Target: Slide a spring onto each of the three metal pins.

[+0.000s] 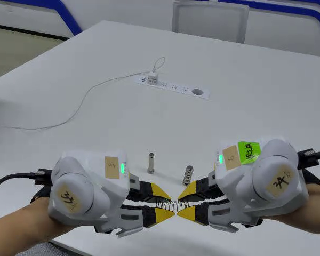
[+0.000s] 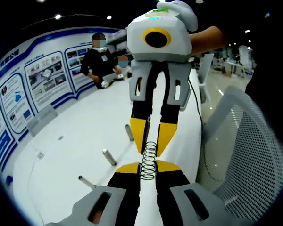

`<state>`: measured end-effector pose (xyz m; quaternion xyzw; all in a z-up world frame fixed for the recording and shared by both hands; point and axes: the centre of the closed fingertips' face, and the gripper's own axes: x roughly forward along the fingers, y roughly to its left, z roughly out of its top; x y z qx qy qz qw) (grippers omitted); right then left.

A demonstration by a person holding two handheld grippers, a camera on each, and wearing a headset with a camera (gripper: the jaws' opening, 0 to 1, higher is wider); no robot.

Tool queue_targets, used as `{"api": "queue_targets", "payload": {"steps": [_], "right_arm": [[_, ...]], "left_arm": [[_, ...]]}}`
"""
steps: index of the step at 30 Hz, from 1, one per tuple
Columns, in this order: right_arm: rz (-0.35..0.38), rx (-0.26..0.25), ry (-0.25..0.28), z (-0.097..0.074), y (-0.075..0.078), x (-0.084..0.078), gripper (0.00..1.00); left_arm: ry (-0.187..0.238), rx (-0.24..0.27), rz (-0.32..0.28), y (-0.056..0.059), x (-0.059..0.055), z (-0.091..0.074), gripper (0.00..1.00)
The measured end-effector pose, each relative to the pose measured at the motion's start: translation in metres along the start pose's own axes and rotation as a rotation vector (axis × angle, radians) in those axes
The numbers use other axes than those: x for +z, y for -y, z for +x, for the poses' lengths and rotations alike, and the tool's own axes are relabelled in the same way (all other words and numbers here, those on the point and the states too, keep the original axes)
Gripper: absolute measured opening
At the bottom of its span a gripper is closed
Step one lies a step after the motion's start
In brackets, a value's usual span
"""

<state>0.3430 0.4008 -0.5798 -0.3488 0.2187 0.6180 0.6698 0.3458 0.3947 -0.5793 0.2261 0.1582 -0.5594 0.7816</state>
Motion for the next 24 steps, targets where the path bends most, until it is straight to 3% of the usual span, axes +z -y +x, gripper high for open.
{"api": "queue_targets", "payload": {"steps": [11, 14, 20, 24], "right_arm": [[-0.04, -0.006, 0.02, -0.0025, 0.0015, 0.0026, 0.12], [-0.026, -0.024, 0.032, -0.0031, 0.0054, 0.0025, 0.13], [-0.006, -0.012, 0.023, -0.0013, 0.006, -0.0055, 0.14], [0.054, 0.012, 0.049, -0.0018, 0.0036, -0.0051, 0.13]], "left_arm": [[0.01, -0.003, -0.002, -0.0008, 0.0017, -0.0016, 0.1], [0.013, 0.001, -0.002, -0.0021, 0.0021, -0.0022, 0.1], [0.023, -0.007, 0.003, -0.0014, 0.005, -0.0028, 0.1], [0.028, -0.009, 0.004, -0.0006, 0.0059, -0.0022, 0.1]]}}
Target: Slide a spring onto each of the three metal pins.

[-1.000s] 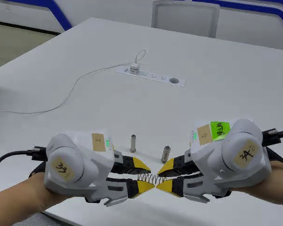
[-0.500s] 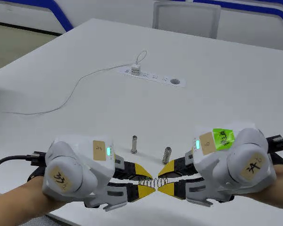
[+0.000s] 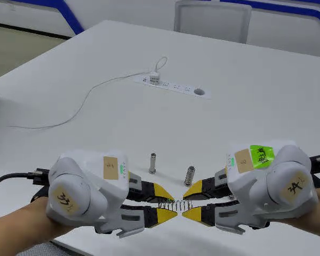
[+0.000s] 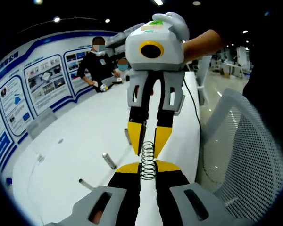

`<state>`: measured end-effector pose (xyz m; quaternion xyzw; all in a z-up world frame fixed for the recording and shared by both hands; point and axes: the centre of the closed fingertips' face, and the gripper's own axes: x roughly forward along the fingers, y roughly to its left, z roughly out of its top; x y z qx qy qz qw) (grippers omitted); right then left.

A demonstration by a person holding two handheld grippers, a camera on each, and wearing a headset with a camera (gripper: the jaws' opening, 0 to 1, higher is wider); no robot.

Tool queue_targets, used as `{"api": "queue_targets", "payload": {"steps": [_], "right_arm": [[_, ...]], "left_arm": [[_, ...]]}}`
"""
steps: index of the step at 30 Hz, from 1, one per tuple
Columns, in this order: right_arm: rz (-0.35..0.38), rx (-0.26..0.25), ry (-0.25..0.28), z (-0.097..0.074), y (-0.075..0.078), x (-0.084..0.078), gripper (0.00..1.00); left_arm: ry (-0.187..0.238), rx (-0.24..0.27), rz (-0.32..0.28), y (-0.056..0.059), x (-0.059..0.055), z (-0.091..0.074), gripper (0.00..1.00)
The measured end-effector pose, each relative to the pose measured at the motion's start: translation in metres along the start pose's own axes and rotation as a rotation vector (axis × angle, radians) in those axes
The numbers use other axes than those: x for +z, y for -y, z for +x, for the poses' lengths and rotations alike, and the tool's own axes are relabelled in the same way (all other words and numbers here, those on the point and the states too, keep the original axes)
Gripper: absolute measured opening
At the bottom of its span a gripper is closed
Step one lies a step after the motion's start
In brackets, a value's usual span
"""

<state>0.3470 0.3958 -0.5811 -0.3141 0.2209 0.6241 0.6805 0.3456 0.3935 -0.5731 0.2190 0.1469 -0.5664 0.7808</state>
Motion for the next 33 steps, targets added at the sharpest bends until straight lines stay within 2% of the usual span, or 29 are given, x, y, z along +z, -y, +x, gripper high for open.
{"api": "queue_targets", "payload": {"steps": [7, 15, 22, 24, 29, 33], "right_arm": [[0.041, 0.011, 0.027, -0.003, -0.001, 0.003, 0.11], [0.066, 0.036, 0.1, -0.008, -0.003, 0.018, 0.11], [0.082, 0.052, 0.148, -0.011, -0.006, 0.028, 0.11], [0.104, 0.05, 0.18, -0.012, -0.005, 0.035, 0.11], [0.121, 0.042, 0.207, -0.012, -0.003, 0.042, 0.11], [0.169, 0.04, 0.248, -0.011, -0.002, 0.051, 0.11]], "left_arm": [[-0.01, -0.003, 0.006, 0.001, -0.003, 0.001, 0.1], [-0.016, -0.001, -0.001, 0.0, -0.005, 0.001, 0.1], [-0.003, -0.003, -0.023, 0.001, -0.006, 0.002, 0.1], [0.003, 0.001, -0.026, 0.001, -0.004, 0.002, 0.1], [0.011, 0.011, -0.042, -0.002, -0.002, 0.002, 0.1], [0.018, 0.014, -0.061, -0.002, -0.001, 0.002, 0.1]]}}
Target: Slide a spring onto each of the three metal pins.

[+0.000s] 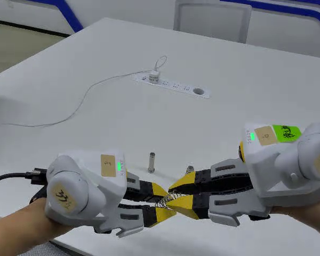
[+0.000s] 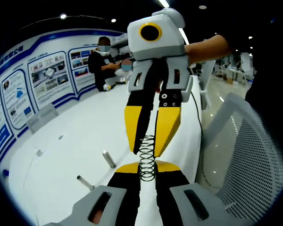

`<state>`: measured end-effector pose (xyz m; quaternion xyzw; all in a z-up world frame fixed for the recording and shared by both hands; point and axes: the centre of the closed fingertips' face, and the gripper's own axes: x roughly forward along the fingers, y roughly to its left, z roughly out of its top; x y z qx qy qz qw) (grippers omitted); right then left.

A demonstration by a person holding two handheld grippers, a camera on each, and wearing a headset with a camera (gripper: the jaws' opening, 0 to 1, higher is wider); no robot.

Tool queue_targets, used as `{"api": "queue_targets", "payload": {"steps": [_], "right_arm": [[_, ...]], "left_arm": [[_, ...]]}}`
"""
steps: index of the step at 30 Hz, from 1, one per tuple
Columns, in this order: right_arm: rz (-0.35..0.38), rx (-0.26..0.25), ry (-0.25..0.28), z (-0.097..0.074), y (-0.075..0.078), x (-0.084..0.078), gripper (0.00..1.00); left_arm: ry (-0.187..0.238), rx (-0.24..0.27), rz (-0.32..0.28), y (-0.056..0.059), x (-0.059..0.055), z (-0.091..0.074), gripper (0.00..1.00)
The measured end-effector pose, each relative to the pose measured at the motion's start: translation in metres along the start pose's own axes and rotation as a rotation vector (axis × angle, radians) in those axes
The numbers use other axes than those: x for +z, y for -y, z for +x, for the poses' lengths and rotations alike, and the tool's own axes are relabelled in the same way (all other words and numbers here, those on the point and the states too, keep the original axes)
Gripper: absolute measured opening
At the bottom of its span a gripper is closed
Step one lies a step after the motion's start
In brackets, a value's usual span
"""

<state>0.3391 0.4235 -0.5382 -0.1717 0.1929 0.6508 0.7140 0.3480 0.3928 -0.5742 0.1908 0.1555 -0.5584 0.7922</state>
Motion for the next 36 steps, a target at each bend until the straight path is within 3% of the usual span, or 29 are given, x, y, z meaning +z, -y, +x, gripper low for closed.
{"api": "queue_targets", "payload": {"steps": [6, 15, 21, 29, 36], "right_arm": [[0.019, -0.015, 0.0, 0.005, -0.001, 0.004, 0.11], [0.039, -0.046, -0.001, 0.009, 0.007, 0.016, 0.11], [0.03, -0.056, 0.002, 0.013, 0.012, 0.024, 0.11], [0.026, -0.081, -0.014, 0.016, 0.021, 0.025, 0.11], [0.051, -0.122, -0.028, 0.018, 0.035, 0.021, 0.11]], "left_arm": [[0.01, 0.001, -0.059, -0.001, -0.001, -0.002, 0.11], [0.036, 0.045, -0.045, -0.01, 0.0, -0.012, 0.12], [0.046, 0.053, -0.074, -0.016, -0.006, -0.023, 0.19], [0.03, 0.101, -0.119, -0.025, -0.022, -0.04, 0.34], [0.022, 0.175, -0.167, -0.04, -0.039, -0.063, 0.42]]}}
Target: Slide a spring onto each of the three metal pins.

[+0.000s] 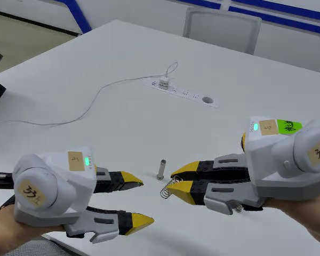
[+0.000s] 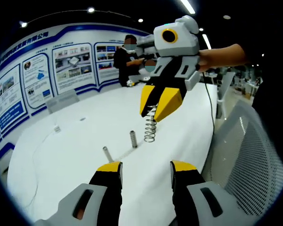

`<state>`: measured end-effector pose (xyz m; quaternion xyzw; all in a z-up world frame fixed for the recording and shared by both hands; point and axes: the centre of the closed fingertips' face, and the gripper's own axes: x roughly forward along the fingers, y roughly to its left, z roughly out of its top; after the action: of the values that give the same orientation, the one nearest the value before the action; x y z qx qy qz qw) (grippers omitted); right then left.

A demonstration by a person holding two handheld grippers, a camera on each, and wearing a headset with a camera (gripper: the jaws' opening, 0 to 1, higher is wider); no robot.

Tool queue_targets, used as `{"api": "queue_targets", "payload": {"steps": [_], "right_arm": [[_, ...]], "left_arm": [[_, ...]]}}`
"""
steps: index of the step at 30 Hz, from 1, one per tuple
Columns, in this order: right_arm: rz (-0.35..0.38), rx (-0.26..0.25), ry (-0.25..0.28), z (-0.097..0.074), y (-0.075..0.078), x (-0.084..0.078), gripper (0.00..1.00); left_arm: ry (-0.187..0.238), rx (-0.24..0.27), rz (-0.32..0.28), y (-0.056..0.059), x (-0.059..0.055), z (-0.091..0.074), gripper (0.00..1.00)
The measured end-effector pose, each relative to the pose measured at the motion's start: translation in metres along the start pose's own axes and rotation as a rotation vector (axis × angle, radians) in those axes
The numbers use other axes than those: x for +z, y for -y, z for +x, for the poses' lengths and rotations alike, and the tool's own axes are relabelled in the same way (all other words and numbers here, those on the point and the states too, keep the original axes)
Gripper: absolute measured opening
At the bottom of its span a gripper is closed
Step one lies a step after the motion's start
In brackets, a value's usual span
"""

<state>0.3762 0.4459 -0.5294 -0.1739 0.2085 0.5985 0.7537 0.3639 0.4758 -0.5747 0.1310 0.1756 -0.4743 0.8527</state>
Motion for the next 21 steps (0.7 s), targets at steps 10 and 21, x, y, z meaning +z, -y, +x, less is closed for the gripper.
{"api": "queue_targets", "payload": {"steps": [10, 21], "right_arm": [[0.044, -0.059, -0.01, 0.003, 0.022, -0.004, 0.11], [0.09, -0.142, -0.002, 0.0, 0.057, -0.002, 0.11]], "left_arm": [[0.053, 0.11, -0.055, -0.027, 0.003, -0.018, 0.45], [0.041, 0.188, -0.096, -0.041, -0.011, -0.028, 0.64]]}}
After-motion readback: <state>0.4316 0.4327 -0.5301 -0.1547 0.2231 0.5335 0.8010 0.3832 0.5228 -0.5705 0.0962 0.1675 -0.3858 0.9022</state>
